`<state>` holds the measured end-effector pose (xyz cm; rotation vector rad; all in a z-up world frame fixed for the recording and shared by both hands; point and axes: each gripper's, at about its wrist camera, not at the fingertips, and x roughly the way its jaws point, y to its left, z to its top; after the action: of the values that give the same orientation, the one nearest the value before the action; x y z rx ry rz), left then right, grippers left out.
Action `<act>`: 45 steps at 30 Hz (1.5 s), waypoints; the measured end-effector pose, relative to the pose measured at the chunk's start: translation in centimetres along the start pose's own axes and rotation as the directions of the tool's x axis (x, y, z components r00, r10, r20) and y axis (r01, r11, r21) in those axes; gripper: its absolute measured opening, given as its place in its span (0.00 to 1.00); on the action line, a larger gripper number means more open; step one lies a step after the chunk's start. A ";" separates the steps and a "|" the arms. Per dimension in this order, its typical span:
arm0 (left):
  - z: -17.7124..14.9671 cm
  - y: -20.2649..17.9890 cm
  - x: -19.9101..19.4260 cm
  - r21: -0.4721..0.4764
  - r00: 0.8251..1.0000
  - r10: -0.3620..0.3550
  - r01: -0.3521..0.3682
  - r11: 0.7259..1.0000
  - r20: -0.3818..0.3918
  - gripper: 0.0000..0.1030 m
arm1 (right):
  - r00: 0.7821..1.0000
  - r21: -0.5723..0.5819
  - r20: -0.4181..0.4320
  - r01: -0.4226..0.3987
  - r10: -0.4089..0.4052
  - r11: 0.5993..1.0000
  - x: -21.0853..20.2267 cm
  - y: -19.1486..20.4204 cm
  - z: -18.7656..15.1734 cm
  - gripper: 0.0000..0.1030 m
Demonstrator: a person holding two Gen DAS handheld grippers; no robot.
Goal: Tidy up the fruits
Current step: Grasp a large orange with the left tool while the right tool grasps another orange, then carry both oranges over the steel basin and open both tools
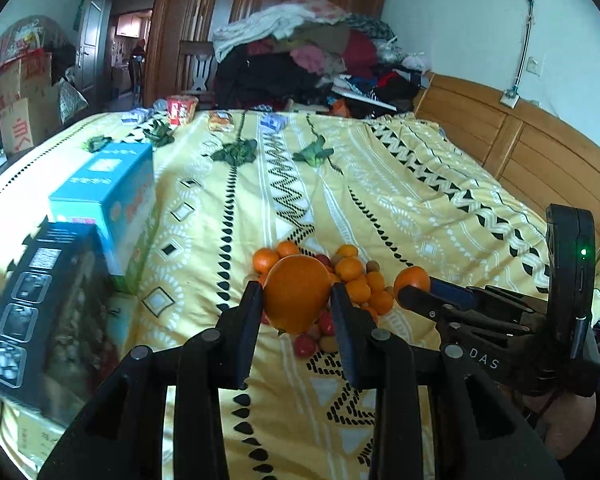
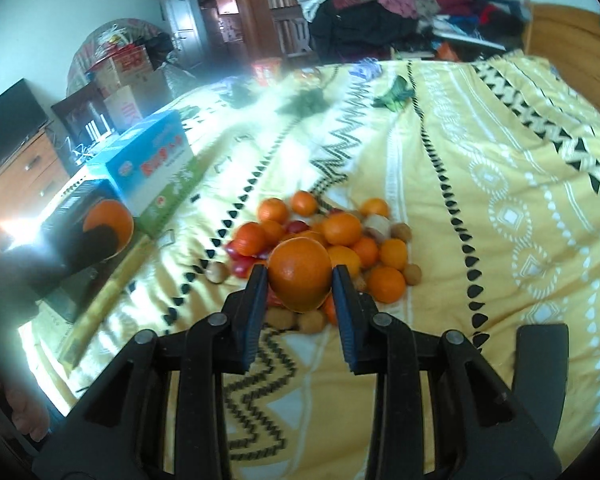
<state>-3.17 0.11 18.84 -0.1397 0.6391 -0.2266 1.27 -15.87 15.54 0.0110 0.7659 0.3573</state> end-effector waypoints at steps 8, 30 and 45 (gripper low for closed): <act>0.4 3.0 -5.1 -0.049 0.997 0.038 -0.035 0.998 0.068 0.34 | 1.000 -0.083 0.030 0.011 -0.009 0.996 -2.2 4.6 1.5 0.32; -1.1 20.6 -16.9 -0.334 0.937 0.311 -0.245 0.910 0.161 0.34 | 0.986 -0.332 -0.015 -0.161 0.166 0.929 -0.7 23.2 4.4 0.32; -6.1 31.7 -19.8 -0.493 0.892 0.450 -0.375 0.785 0.037 0.34 | 0.902 -0.361 -0.230 -0.427 0.364 0.829 4.3 35.7 2.8 0.32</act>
<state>-17.07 35.37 19.08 -0.4816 0.5452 0.3768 -5.12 19.39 19.65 -0.2544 0.8276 0.9232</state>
